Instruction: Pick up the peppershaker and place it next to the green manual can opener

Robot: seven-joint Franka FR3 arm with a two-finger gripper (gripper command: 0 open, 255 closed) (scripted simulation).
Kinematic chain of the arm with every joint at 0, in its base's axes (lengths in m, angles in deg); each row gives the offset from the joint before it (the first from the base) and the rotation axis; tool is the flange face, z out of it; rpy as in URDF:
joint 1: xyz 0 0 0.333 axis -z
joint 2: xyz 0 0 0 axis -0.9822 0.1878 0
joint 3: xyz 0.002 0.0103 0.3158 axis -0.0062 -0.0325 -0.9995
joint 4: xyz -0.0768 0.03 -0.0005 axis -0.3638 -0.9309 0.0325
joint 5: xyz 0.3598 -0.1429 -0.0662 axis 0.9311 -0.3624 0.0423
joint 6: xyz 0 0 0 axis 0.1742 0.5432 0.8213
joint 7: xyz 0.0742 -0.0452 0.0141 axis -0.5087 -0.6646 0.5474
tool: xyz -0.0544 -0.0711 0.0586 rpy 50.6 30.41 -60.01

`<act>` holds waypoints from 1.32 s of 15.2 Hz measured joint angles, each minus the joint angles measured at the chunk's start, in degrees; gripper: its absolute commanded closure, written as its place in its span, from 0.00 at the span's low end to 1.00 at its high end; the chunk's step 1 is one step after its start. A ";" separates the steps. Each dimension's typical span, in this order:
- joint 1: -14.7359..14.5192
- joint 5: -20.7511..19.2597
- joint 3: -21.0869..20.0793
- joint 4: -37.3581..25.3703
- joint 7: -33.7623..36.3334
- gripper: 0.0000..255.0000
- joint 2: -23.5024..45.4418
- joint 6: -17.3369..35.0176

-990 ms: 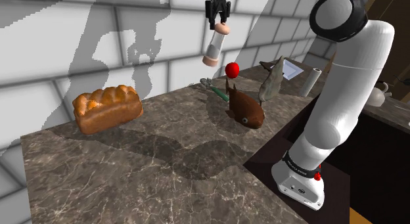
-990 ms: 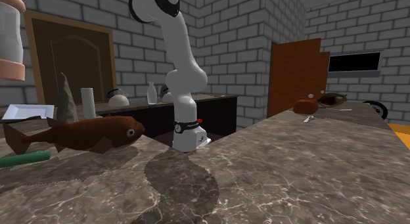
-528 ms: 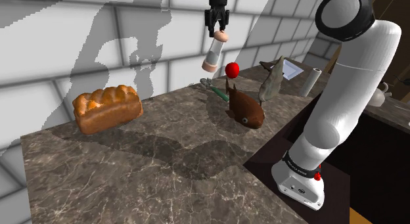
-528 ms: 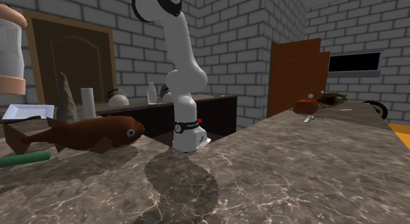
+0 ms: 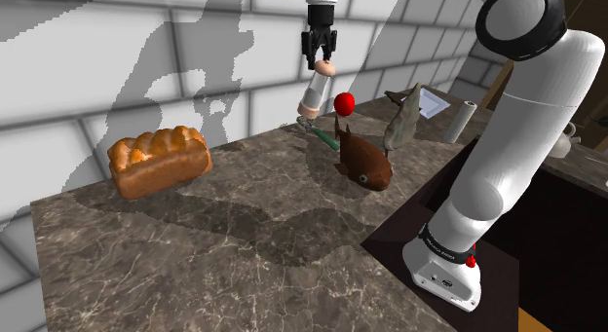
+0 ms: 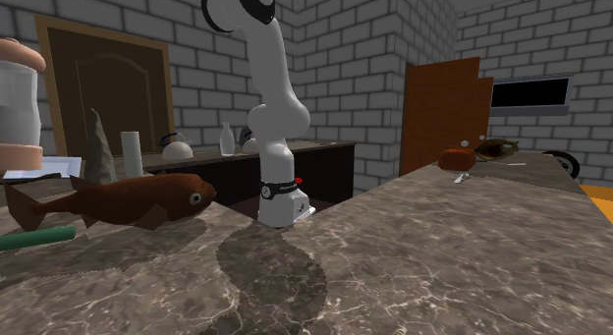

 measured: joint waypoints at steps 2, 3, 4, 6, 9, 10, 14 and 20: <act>0.06 0.04 0.03 1.97 0.01 1.00 -0.21 1.76; 0.05 0.09 0.01 3.03 0.08 1.00 -0.42 2.60; 0.02 0.11 -0.02 3.87 0.18 1.00 -0.56 3.31; 0.15 0.13 0.06 5.80 0.06 1.00 -0.75 5.06; 0.14 0.13 0.05 8.06 0.21 1.00 -0.66 7.41; 0.14 0.14 0.05 8.95 0.25 1.00 -0.76 8.18; 0.24 0.17 0.10 12.37 0.25 1.00 -1.07 11.32; 0.33 0.07 0.18 16.70 0.33 1.00 -0.76 15.94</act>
